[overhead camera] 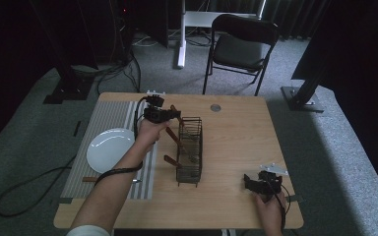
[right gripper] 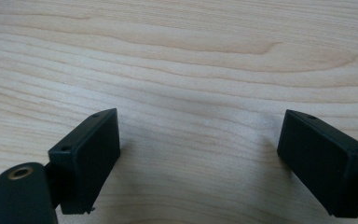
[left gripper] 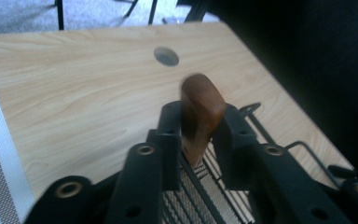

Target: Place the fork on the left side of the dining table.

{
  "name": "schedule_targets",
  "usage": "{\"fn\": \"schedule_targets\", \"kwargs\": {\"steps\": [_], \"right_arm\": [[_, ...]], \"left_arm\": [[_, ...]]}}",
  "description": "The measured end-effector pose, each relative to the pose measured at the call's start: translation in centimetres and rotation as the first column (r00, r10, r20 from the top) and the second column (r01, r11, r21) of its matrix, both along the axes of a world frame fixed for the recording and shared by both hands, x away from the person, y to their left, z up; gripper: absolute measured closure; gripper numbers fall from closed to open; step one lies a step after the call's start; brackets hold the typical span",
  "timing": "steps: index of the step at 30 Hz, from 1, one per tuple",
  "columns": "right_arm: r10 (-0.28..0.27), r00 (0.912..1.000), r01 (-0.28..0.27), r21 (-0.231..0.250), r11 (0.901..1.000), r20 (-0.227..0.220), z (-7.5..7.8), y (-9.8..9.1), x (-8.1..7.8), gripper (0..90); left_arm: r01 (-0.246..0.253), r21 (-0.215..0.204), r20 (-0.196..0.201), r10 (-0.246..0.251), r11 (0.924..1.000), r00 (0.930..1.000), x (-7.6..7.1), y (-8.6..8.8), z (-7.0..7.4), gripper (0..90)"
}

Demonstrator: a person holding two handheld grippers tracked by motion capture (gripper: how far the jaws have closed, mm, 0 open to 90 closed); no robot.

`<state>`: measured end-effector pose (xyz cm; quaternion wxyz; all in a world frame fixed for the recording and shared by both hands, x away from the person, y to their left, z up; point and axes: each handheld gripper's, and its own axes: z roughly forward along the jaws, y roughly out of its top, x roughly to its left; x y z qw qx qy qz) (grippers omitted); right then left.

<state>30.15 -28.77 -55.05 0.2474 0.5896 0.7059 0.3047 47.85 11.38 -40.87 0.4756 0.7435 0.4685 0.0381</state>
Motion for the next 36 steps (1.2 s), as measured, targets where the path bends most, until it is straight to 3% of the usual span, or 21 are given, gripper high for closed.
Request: {"fn": "schedule_targets", "kwargs": {"steps": [2, 7, 15, 28, 36], "right_arm": [[0.000, 1.0000, 0.000, 0.000, 1.0000, 0.000, 0.0, 0.0, 0.0, 12.6], [0.000, 1.0000, 0.000, 0.000, 1.0000, 0.000, 0.0, 0.0, 0.0, 12.6], [0.000, 1.0000, 0.000, 0.000, 1.0000, 0.000, 0.0, 0.0, 0.0, 12.6], [0.000, 1.0000, 0.000, 0.000, 1.0000, 0.000, 0.0, 0.0, 0.0, 12.6], [0.000, 1.0000, 0.000, 0.000, 1.0000, 0.000, 0.0, 0.0, 0.0, 12.6]], "left_arm": [[0.000, -0.009, -0.008, 0.000, 1.0000, 1.0000, 0.0, 0.1, -0.1, 75.4], [-0.007, 0.021, 0.004, 0.007, 0.9998, 1.0000, -0.3, -0.2, 0.1, 76.6], [-0.026, -0.006, 0.004, 0.026, 0.9997, 0.9997, -0.6, 0.2, 0.3, 80.5], [-0.013, -0.012, 0.042, 0.014, 0.9998, 0.9990, -2.5, 1.5, 2.9, 80.6], [-0.019, -0.055, 0.061, 0.023, 0.9983, 0.9979, -3.5, 2.4, 4.6, 80.6]]}}
